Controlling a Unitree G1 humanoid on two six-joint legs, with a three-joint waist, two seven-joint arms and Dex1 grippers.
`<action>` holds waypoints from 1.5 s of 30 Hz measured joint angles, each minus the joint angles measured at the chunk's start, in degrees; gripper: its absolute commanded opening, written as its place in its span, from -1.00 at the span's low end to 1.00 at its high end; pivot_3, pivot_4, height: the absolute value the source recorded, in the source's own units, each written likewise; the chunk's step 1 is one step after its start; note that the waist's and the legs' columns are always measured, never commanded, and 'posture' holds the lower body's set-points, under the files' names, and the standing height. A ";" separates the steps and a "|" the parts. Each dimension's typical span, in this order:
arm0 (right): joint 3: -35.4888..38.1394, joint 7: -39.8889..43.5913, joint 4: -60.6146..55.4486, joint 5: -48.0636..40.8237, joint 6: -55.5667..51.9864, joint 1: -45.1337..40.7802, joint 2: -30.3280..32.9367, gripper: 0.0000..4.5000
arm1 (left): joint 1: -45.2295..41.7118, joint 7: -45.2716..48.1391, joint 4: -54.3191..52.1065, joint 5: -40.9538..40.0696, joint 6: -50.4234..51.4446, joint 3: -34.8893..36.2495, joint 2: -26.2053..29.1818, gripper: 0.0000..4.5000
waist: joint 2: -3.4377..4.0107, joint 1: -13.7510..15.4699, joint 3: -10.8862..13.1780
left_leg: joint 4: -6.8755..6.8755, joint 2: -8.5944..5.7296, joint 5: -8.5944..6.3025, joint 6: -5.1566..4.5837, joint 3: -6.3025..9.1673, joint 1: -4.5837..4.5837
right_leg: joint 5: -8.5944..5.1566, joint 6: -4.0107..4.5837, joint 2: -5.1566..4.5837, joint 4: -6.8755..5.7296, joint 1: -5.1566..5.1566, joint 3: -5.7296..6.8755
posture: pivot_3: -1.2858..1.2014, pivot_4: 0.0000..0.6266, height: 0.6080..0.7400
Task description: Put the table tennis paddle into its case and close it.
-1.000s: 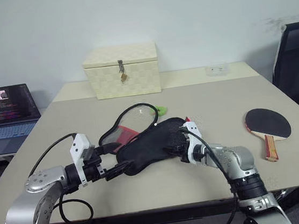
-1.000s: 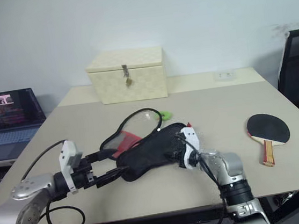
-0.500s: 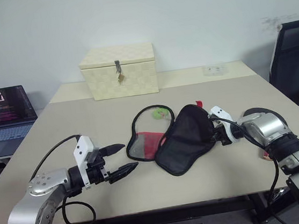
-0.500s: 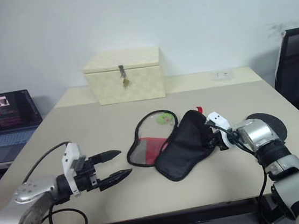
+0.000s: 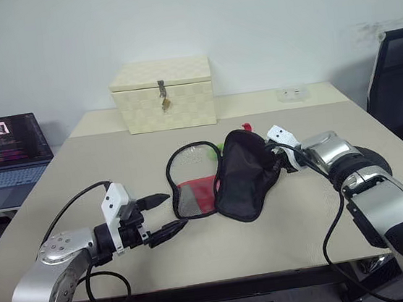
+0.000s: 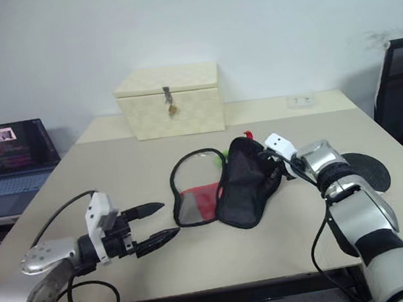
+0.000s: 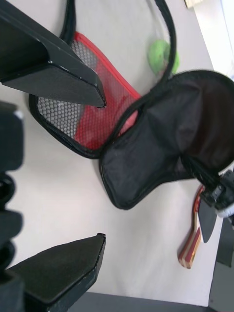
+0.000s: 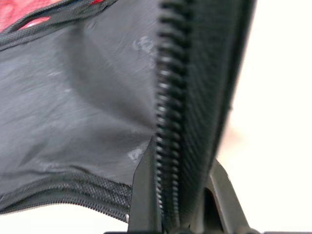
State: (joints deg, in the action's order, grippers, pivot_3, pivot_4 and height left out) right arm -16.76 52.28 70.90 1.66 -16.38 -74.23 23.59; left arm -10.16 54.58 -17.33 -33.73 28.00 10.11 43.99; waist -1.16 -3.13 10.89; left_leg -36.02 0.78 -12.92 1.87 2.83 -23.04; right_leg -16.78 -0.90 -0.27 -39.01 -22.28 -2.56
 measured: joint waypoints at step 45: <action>25.20 -31.45 -79.91 -18.57 -53.46 43.84 -11.76 0.98 | -8.98 8.80 8.73 2.11 -2.19 -5.23 -1.47 1.00 | 0.04 0.20 0.02 | -0.03 -0.03 0.02 0.01 0.02 0.00 | 0.00 -0.04 0.11 -0.04 0.02 0.00 | 0.03 -0.52 1.00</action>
State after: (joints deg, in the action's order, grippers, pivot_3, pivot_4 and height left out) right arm 8.44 20.83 -9.01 -16.91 -69.83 -30.39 11.84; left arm -19.15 63.38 -8.60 -31.62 25.80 4.88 42.52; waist -1.12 -2.93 10.91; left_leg -36.05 0.75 -12.90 1.89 2.84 -23.04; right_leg -16.78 -0.94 -0.16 -39.05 -22.26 -2.56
